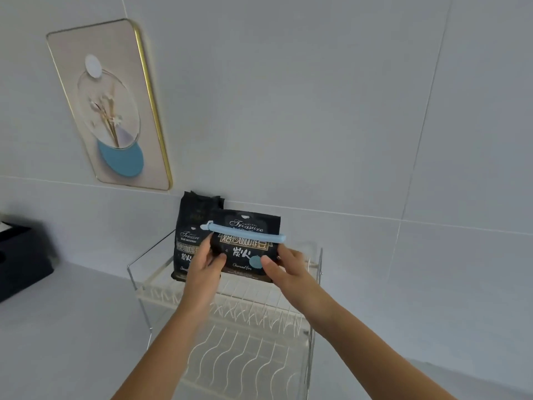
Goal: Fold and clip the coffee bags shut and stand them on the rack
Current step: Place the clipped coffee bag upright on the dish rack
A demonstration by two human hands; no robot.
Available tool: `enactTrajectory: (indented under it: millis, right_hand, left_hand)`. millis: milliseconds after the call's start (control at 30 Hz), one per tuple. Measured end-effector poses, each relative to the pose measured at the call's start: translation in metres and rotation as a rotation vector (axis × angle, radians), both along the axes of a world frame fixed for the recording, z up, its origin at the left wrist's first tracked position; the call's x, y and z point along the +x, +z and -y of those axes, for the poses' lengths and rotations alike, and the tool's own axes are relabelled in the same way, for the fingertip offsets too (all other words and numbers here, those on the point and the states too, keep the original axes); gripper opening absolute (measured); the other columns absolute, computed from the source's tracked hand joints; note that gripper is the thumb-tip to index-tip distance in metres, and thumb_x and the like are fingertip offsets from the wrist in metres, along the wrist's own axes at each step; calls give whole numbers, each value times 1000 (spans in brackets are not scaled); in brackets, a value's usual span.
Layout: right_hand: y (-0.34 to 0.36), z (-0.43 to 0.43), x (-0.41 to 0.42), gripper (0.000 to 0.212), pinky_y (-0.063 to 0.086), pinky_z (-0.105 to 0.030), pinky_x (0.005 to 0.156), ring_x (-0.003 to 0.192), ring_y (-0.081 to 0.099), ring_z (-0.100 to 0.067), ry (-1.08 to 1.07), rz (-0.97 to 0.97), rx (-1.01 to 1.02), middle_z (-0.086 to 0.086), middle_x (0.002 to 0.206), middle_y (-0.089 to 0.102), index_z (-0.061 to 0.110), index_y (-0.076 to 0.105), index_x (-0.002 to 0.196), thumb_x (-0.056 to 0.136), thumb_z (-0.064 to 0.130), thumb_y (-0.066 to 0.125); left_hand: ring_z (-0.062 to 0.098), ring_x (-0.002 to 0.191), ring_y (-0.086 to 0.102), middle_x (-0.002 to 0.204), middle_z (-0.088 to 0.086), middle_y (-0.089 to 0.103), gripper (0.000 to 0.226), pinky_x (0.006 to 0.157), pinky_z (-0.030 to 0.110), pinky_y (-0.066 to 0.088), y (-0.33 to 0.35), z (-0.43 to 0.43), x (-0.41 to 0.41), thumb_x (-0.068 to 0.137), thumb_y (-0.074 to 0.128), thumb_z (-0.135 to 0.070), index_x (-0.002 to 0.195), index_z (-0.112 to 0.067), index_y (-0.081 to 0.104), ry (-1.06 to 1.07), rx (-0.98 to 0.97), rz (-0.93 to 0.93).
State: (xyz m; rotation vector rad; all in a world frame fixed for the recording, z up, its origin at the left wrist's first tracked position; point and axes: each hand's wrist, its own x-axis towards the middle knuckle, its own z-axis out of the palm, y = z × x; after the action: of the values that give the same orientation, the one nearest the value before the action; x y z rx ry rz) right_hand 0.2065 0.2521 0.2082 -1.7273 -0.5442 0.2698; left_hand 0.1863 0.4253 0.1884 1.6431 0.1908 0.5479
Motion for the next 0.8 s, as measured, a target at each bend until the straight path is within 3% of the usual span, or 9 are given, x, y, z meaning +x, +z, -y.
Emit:
enactTrajectory:
  millis: [167, 200, 267, 367, 433, 533, 667, 733, 800]
  right_hand:
    - [-27, -45, 35, 39, 37, -37, 108, 123, 44, -18, -36, -236, -19, -3, 138, 34, 31, 42, 130, 95, 45, 43]
    - [-34, -50, 39, 41, 42, -35, 105, 120, 47, -17, -24, -319, -3, -4, 136, 39, 29, 41, 133, 95, 45, 42]
    - [-47, -57, 45, 39, 54, -15, 78, 100, 58, -5, 19, -455, 61, 2, 117, 55, 25, 40, 134, 98, 38, 41]
    - [-59, -61, 56, 35, 51, -8, 57, 80, 63, 9, 37, -456, 114, 10, 107, 59, 28, 40, 134, 99, 32, 39]
    - [-60, -64, 63, 36, 51, -9, 59, 81, 63, 12, 36, -450, 163, 9, 112, 59, 30, 40, 134, 99, 33, 40]
    - [-61, -70, 67, 38, 52, -14, 70, 93, 61, 6, 12, -445, 177, 12, 117, 58, 36, 39, 135, 97, 35, 43]
    - [-66, -75, 65, 39, 35, -40, 111, 119, 48, -12, -53, -406, 111, 7, 128, 52, 44, 33, 135, 97, 37, 43]
    - [-62, -75, 62, 38, 35, -39, 110, 120, 49, -15, -69, -405, 90, 3, 130, 52, 40, 34, 135, 98, 36, 42]
    - [-55, -75, 59, 32, 44, -24, 93, 108, 53, -7, -87, -380, 66, 2, 127, 52, 37, 38, 130, 98, 36, 41]
  left_hand:
    - [18, 115, 51, 136, 7, 50, 41, 102, 39, 42, -31, -28, 52, 94, 45, -6, 132, -17, 35, 49, -148, -121]
    - [18, 111, 51, 135, 9, 49, 38, 97, 37, 43, -39, -31, 57, 94, 45, -5, 129, -16, 35, 82, -157, -138]
    - [17, 109, 52, 134, 8, 46, 29, 91, 35, 46, -53, -36, 63, 93, 47, -7, 119, -19, 43, 81, -115, -200]
    - [16, 116, 46, 136, 1, 37, 21, 99, 37, 44, -64, -40, 70, 91, 52, -8, 104, -23, 59, -14, -28, -241]
    - [16, 117, 45, 138, -1, 34, 19, 98, 35, 44, -63, -42, 71, 90, 55, -10, 104, -22, 61, -31, -62, -236]
    - [13, 111, 50, 138, -1, 40, 25, 77, 23, 46, -64, -48, 71, 90, 54, -13, 113, -24, 56, -65, -128, -243]
    - [8, 105, 53, 135, 1, 46, 30, 70, 18, 43, -64, -47, 70, 91, 53, -18, 120, -27, 51, -91, -69, -282]
    - [13, 109, 50, 135, 2, 45, 35, 80, 23, 43, -62, -43, 69, 91, 54, -21, 125, -26, 46, -76, -5, -314]
    - [17, 114, 47, 137, 4, 44, 41, 88, 29, 40, -58, -37, 66, 91, 54, -23, 130, -25, 40, -55, 35, -346]
